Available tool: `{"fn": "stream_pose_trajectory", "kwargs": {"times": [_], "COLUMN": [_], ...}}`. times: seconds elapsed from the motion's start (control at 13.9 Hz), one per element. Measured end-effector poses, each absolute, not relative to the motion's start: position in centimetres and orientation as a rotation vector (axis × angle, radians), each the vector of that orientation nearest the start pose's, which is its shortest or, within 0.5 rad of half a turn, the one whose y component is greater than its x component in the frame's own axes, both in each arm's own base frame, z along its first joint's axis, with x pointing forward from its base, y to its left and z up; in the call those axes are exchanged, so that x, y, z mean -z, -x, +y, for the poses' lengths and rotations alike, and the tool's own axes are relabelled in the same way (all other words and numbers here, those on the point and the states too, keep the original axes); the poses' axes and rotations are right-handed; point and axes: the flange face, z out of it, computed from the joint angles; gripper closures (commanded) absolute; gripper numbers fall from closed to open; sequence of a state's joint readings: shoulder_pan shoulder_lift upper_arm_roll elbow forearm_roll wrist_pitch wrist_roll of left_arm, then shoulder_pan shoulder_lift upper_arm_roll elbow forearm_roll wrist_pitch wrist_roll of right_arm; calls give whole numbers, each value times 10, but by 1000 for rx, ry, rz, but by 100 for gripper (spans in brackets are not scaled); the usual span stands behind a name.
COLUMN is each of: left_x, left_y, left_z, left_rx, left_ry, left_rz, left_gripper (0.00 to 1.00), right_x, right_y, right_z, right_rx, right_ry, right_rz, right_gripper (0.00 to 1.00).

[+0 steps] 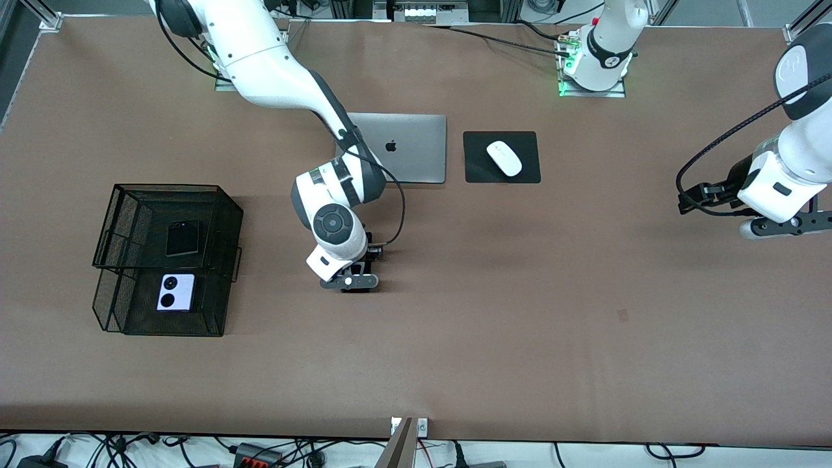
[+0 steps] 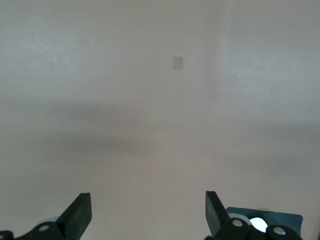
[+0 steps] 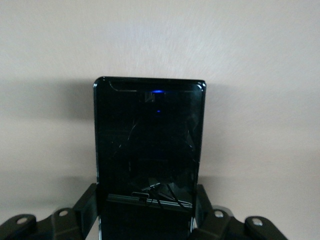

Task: Place phones with both arms
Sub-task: 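Lower the black bar phone into the basket with the right gripper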

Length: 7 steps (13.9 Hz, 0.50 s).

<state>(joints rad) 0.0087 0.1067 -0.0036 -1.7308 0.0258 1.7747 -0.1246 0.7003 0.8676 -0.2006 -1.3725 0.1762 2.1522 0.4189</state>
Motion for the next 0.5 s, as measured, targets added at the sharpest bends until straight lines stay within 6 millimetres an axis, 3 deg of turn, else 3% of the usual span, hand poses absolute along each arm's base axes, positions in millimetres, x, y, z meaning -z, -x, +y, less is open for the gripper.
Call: {"fn": "stream_pose_trajectory", "kwargs": {"times": [0.22, 0.36, 0.5], "left_x": [-504, -504, -504], "left_y": [-590, -590, -590], "left_z": [5, 5, 5], "left_rx": [-96, -97, -98], "left_ry": [3110, 3111, 3112], "left_rz": [-131, -117, -102], "left_gripper": [0, 0, 0], "right_x": [-264, -315, -350], "right_y": [-643, -652, -658], "right_z": [346, 310, 264], "right_rx": [-54, -87, -154], "right_ry": [3198, 3219, 3250], "right_rz": [12, 74, 89], "right_gripper": [69, 70, 70]}}
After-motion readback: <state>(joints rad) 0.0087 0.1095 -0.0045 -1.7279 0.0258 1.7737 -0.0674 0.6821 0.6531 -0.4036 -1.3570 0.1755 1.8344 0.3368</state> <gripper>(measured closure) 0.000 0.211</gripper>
